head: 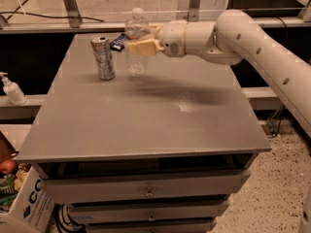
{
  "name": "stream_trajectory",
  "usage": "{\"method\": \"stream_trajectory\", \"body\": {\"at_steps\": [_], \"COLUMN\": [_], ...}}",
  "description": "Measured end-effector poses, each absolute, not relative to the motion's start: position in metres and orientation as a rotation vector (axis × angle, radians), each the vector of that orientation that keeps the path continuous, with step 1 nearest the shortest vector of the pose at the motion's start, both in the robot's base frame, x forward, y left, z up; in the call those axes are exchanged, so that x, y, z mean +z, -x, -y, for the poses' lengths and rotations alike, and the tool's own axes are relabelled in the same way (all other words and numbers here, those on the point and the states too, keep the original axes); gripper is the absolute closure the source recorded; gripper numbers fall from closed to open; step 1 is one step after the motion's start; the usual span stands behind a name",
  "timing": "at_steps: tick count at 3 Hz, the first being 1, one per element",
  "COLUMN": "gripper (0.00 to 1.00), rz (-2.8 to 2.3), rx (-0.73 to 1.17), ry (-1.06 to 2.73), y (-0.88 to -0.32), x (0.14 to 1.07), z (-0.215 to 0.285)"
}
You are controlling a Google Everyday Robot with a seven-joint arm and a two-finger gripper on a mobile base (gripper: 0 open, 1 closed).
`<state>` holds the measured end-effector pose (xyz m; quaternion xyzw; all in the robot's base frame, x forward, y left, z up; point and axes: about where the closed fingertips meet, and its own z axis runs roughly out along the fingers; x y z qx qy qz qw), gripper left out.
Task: Move water bottle near redbull can
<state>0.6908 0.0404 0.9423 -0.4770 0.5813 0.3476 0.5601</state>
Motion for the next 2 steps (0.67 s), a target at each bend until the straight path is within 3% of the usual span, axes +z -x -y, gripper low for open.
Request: {"method": "stream_trajectory", "body": {"at_steps": [2], "gripper": [1.0], "rz": [-1.406], "rx": [0.873], "ry": [1.192], "y": [-0.7], "x": [0.93], "z": [-0.074]}}
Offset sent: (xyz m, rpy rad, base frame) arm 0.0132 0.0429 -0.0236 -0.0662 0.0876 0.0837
